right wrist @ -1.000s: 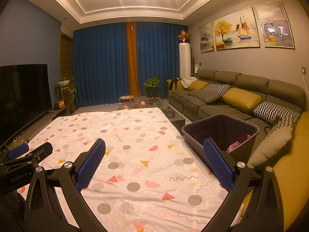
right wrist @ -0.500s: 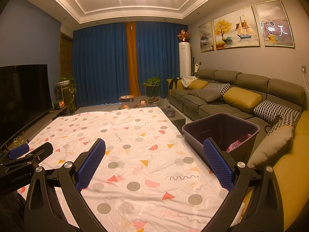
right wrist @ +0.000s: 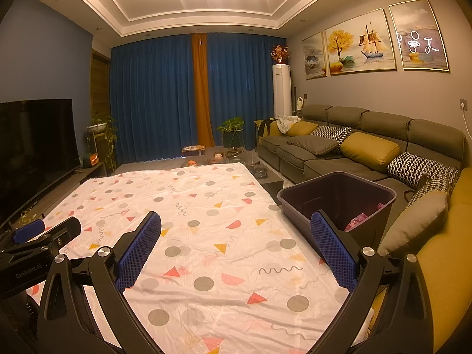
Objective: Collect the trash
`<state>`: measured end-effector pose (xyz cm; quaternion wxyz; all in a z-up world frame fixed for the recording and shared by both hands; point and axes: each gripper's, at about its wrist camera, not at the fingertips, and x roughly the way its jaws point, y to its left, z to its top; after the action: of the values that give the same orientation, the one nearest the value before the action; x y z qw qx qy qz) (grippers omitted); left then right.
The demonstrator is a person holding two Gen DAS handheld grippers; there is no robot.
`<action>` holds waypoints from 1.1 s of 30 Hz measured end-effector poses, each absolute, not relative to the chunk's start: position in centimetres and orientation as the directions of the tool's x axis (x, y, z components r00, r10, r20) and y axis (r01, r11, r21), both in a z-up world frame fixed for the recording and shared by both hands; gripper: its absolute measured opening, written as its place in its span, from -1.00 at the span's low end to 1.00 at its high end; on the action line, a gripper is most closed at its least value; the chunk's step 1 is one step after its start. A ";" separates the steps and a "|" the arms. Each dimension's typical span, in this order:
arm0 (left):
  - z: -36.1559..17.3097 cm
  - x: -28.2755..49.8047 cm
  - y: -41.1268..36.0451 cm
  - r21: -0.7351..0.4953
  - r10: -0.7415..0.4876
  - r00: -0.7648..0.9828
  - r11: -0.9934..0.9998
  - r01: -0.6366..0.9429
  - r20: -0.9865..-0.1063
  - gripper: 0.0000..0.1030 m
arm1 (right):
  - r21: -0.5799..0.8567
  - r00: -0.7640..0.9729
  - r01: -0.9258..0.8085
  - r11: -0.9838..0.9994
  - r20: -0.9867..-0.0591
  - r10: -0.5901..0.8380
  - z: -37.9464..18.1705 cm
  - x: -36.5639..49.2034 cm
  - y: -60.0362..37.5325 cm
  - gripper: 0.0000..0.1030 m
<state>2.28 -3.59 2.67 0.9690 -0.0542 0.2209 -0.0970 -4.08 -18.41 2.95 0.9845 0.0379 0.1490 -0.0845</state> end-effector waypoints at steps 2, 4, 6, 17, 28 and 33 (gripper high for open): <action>2.7 2.3 -3.6 -0.148 -0.212 0.884 0.975 0.164 -0.418 0.89 | 0.049 0.941 0.178 0.983 -0.299 -0.156 2.9 -4.1 -18.4 0.89; 2.7 2.3 -3.6 -0.147 -0.212 0.884 0.975 0.164 -0.418 0.89 | 0.050 0.941 0.178 0.983 -0.301 -0.156 2.9 -4.1 -18.4 0.89; 2.7 2.3 -3.6 -0.148 -0.212 0.884 0.975 0.164 -0.418 0.89 | 0.051 0.941 0.179 0.982 -0.301 -0.156 2.9 -4.0 -18.3 0.89; 2.6 2.2 -3.7 -0.146 -0.212 0.882 0.975 0.165 -0.420 0.89 | 0.056 0.940 0.180 0.982 -0.303 -0.155 2.9 -4.1 -18.6 0.89; 2.1 2.2 -3.9 -0.141 -0.211 0.881 0.976 0.166 -0.424 0.89 | 0.061 0.940 0.182 0.981 -0.305 -0.155 2.7 -4.1 -18.8 0.89; 2.2 2.3 -3.9 -0.142 -0.212 0.881 0.976 0.166 -0.424 0.89 | 0.064 0.940 0.182 0.981 -0.306 -0.155 2.7 -4.2 -18.7 0.89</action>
<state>2.26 -3.89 2.18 0.9684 -0.0508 0.2240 -0.0976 -4.17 -18.73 2.66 0.9837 0.0455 0.1513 -0.0856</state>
